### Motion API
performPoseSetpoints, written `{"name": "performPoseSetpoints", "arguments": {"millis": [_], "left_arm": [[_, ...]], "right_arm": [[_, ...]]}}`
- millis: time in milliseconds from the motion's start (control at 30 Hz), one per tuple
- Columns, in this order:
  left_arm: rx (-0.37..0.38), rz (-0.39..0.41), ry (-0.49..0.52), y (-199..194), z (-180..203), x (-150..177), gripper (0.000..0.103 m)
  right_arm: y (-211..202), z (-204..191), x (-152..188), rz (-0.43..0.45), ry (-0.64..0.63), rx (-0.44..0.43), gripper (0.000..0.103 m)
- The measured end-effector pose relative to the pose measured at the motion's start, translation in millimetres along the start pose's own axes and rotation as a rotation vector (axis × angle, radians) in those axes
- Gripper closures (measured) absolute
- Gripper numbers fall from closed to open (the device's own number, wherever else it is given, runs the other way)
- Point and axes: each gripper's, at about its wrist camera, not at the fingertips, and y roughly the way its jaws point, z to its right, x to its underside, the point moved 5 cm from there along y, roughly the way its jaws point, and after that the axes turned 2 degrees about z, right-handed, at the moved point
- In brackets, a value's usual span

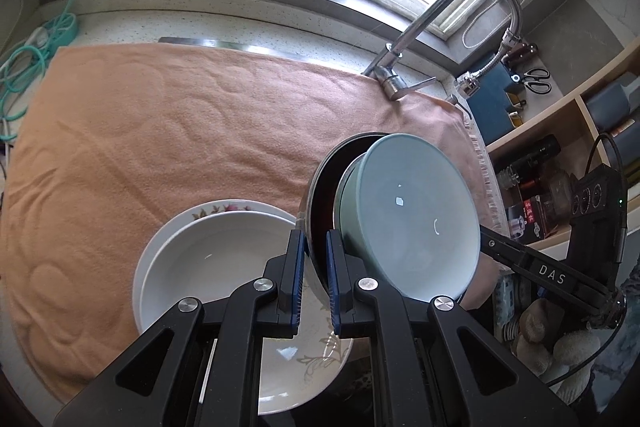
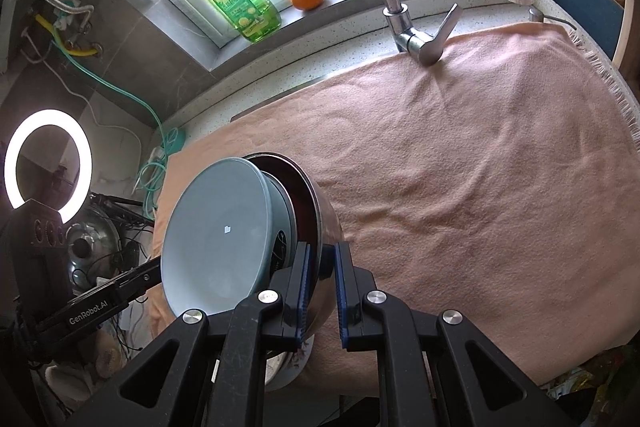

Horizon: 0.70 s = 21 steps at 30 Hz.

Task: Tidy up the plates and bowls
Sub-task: 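Carry the nested bowl stack onto the white floral plate stack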

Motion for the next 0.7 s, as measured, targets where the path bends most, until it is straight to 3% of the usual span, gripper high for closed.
{"name": "performPoseSetpoints", "arguments": {"millis": [700], "left_arm": [[-0.038, -0.004, -0.039, -29, -58, 27, 0.094]], "right_arm": [[28, -55, 45, -0.047, -0.034, -0.021, 0.092]]}}
